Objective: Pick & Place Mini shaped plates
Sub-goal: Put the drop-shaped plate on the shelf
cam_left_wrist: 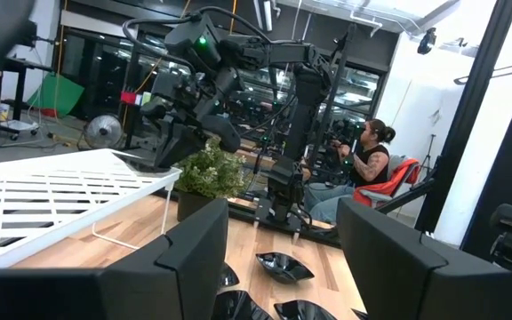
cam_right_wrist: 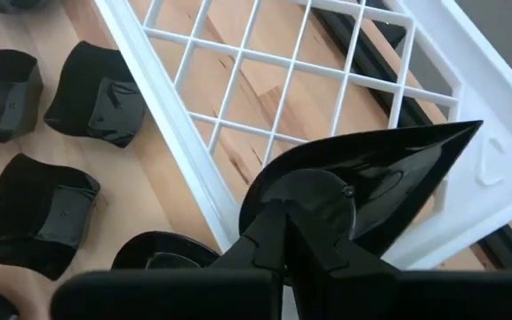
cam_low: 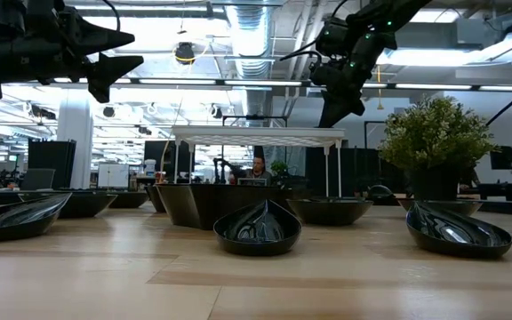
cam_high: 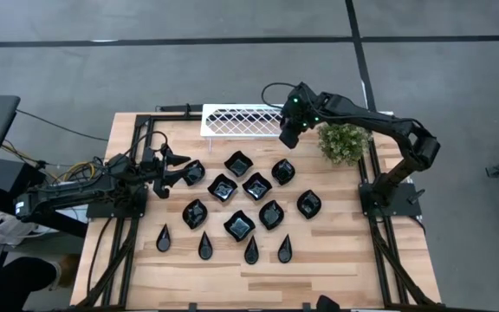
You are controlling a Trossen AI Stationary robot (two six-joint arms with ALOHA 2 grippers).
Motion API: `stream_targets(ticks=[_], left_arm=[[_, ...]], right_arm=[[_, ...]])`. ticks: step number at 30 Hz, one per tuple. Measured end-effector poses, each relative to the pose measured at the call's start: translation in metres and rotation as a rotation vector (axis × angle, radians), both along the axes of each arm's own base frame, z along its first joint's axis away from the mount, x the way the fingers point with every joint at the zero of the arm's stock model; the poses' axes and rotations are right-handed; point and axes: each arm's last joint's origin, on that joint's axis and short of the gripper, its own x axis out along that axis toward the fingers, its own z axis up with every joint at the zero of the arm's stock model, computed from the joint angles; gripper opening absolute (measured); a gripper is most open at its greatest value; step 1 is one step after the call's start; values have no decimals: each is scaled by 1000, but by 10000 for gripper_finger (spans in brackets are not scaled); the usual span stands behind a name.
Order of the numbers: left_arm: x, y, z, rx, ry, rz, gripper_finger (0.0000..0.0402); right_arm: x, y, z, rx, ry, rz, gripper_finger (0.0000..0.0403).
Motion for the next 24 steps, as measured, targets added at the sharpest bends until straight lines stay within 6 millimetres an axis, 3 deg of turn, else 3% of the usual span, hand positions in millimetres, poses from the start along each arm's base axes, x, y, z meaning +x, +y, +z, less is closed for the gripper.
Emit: stream_targets(ticks=[10,24], left_arm=[[0,0,0,1,-3,0,214],[0,0,0,1,-3,-1,214]], right_arm=[[3,-2,3,-27,-39,-1,1],[15,-9,-12,-1,-45,15,1]])
